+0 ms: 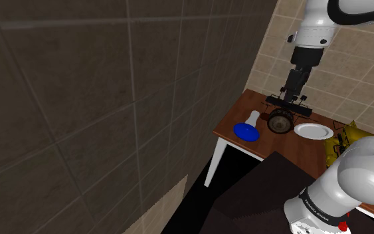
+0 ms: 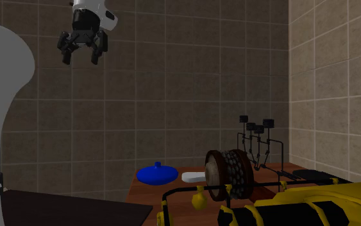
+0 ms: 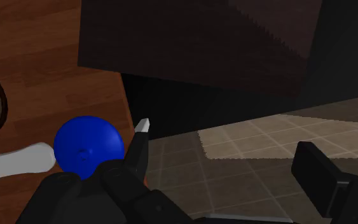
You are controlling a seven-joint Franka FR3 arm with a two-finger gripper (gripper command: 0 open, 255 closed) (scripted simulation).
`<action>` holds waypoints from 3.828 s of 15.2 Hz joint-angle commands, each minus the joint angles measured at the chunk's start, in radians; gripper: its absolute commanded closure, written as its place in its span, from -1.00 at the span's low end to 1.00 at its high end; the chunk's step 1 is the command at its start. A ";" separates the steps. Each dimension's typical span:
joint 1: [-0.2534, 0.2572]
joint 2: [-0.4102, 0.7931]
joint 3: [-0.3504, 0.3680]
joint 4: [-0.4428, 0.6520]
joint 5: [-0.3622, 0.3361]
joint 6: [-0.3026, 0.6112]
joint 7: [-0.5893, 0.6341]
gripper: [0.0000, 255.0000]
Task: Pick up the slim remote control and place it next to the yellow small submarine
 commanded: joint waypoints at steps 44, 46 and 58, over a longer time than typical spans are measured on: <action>-0.397 1.291 -0.236 0.453 0.235 0.986 0.388 -1.00; -0.425 1.349 -0.239 0.503 0.261 0.998 0.399 -1.00; -0.445 1.435 -0.215 0.522 0.291 1.065 0.383 -1.00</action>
